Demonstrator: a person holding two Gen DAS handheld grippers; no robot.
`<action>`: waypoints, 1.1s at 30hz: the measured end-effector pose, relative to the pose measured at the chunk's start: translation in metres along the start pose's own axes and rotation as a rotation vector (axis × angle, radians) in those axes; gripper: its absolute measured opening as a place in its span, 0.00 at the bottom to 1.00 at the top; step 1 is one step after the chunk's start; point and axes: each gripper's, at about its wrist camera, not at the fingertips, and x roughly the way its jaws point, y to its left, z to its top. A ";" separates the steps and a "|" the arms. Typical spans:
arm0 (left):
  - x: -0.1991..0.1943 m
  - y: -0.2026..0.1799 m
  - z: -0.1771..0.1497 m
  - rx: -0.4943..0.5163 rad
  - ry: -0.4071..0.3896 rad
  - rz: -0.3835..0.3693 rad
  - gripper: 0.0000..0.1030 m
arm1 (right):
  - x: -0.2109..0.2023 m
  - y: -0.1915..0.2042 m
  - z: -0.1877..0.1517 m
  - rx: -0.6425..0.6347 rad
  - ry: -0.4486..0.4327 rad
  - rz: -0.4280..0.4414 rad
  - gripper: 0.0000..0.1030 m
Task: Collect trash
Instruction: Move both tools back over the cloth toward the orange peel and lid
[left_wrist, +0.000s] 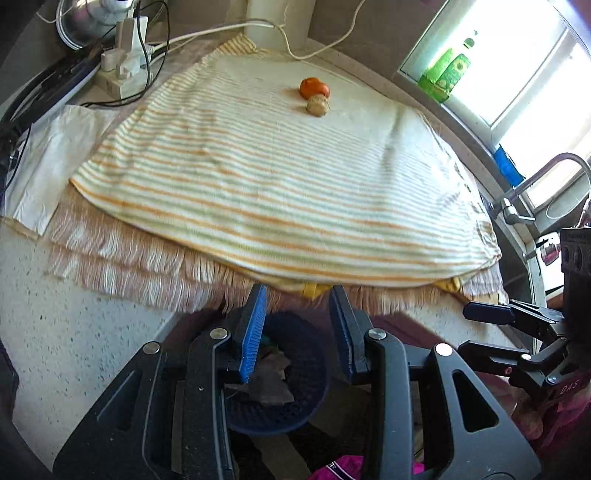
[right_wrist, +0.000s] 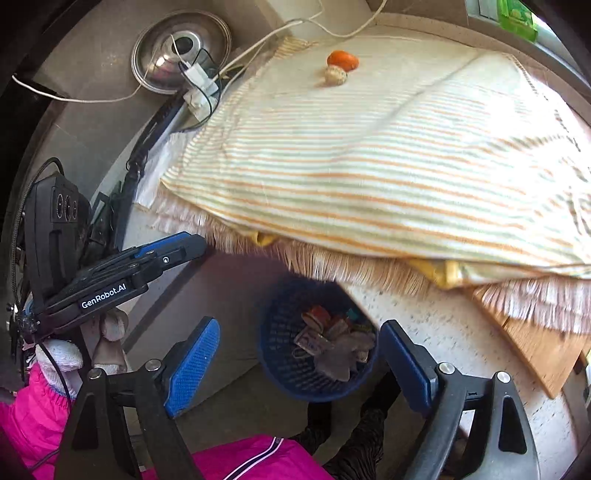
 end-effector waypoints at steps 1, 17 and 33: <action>0.002 -0.001 0.006 -0.005 -0.011 0.001 0.34 | -0.005 -0.003 0.007 0.004 -0.016 0.003 0.89; 0.051 -0.033 0.086 -0.054 -0.096 0.007 0.47 | -0.040 -0.051 0.131 -0.015 -0.185 0.036 0.94; 0.118 -0.045 0.150 -0.080 -0.094 0.062 0.47 | 0.000 -0.085 0.256 -0.007 -0.170 0.115 0.94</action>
